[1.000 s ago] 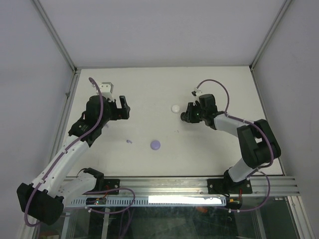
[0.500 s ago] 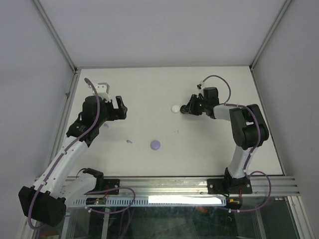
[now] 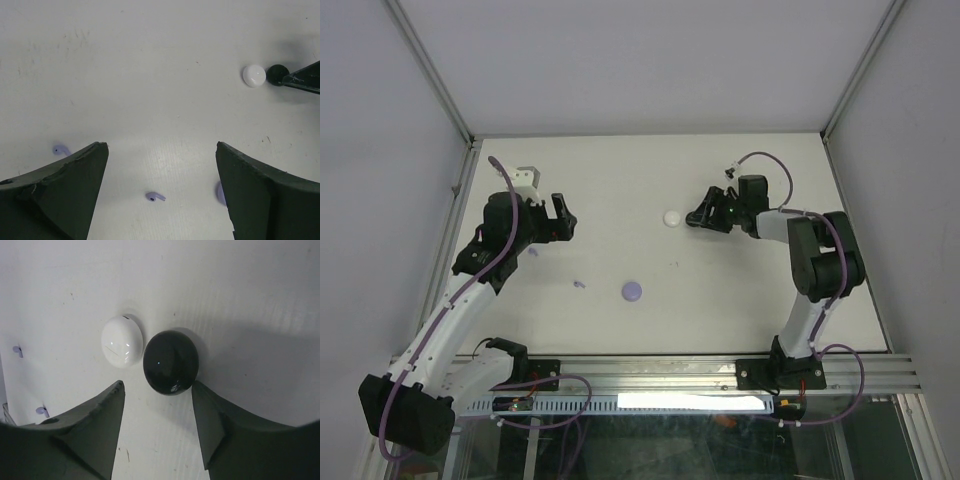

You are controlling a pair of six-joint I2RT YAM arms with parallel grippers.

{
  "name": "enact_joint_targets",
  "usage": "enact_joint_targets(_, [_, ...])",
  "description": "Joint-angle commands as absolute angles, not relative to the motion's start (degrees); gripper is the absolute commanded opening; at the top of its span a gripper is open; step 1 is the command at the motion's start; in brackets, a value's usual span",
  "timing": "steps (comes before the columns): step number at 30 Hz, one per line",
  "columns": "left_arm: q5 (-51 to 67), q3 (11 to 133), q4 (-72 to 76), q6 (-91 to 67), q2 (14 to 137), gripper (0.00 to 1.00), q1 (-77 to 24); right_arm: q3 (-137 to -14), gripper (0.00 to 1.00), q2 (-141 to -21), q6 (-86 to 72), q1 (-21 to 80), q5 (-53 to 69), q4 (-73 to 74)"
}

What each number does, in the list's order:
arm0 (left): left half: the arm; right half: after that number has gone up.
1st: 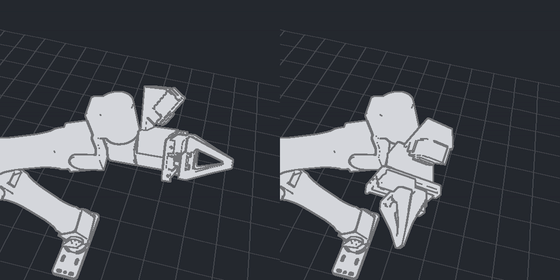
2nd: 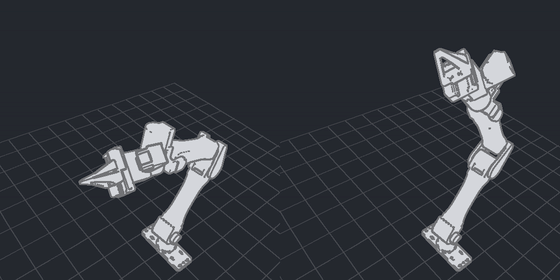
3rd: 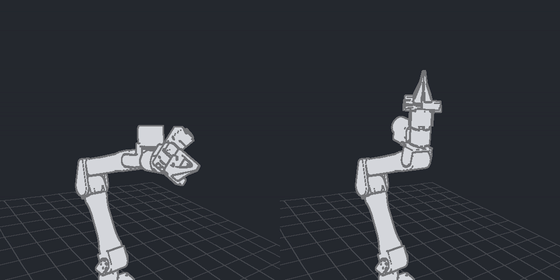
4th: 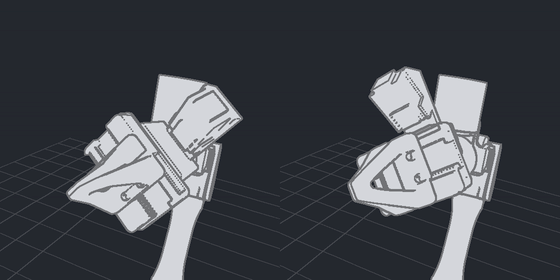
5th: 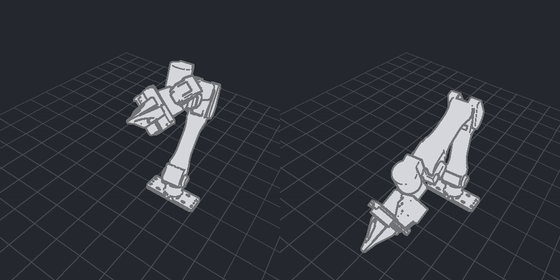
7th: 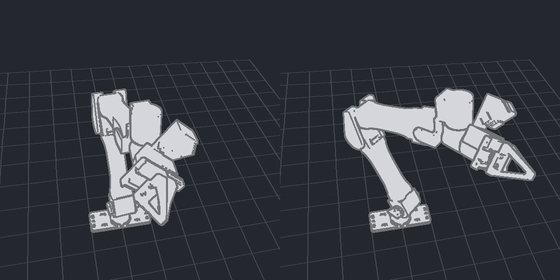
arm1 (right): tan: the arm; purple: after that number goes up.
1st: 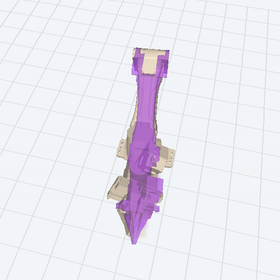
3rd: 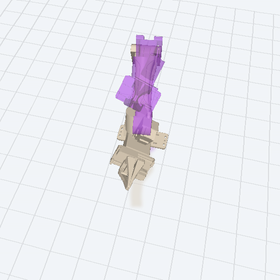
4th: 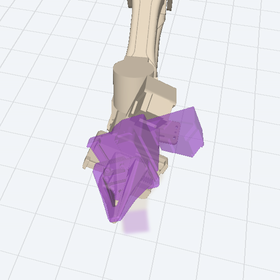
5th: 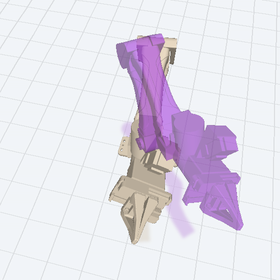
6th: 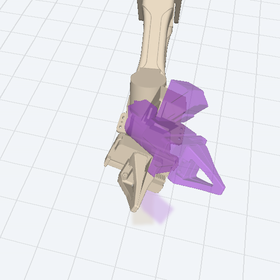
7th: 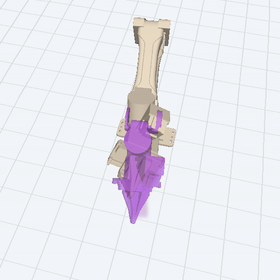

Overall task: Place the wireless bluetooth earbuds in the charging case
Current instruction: Place the charging case at the center of the board, then pick up the charging case at the center of the board.

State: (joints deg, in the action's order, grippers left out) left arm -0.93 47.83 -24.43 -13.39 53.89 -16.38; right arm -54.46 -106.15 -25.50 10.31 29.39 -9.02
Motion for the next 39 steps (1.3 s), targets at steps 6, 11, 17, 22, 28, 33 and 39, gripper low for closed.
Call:
enact_joint_targets(6, [2.5,47.8,-21.9,-13.7,55.0,0.92,-15.6,-49.8,0.71,-94.0,-20.2,10.8,21.3,-0.5])
enact_joint_targets(11, [2.4,47.7,-21.9,-13.6,55.1,0.91,-15.6,-46.9,0.73,-87.2,-16.8,16.3,20.5,1.2])
enact_joint_targets(17, [1.9,47.5,-21.9,-13.7,55.3,0.9,-15.6,-45.6,0.78,-82.7,-14.5,27.4,18.9,2.4])
enact_joint_targets(22, [2.4,47.5,-21.9,-13.7,56.0,0.9,-15.6,-44.1,0.79,-80.0,-14.3,37.3,13.2,1.3])
enact_joint_targets(28, [3.0,47.4,-21.9,-13.8,56.6,0.9,-15.6,-45.1,0.82,-82.6,-11.4,48.1,7.9,0.3])
enact_joint_targets(33, [4.2,47.4,-21.9,-13.8,57.6,0.89,-15.6,-47.7,0.82,-87.2,-8.0,56.1,1.0,0.0])
enact_joint_targets(39, [4.9,47.4,-21.9,-13.9,58.3,0.87,-15.6,-49.8,0.81,-91.3,-5.4,61.2,-6.5,-0.3])
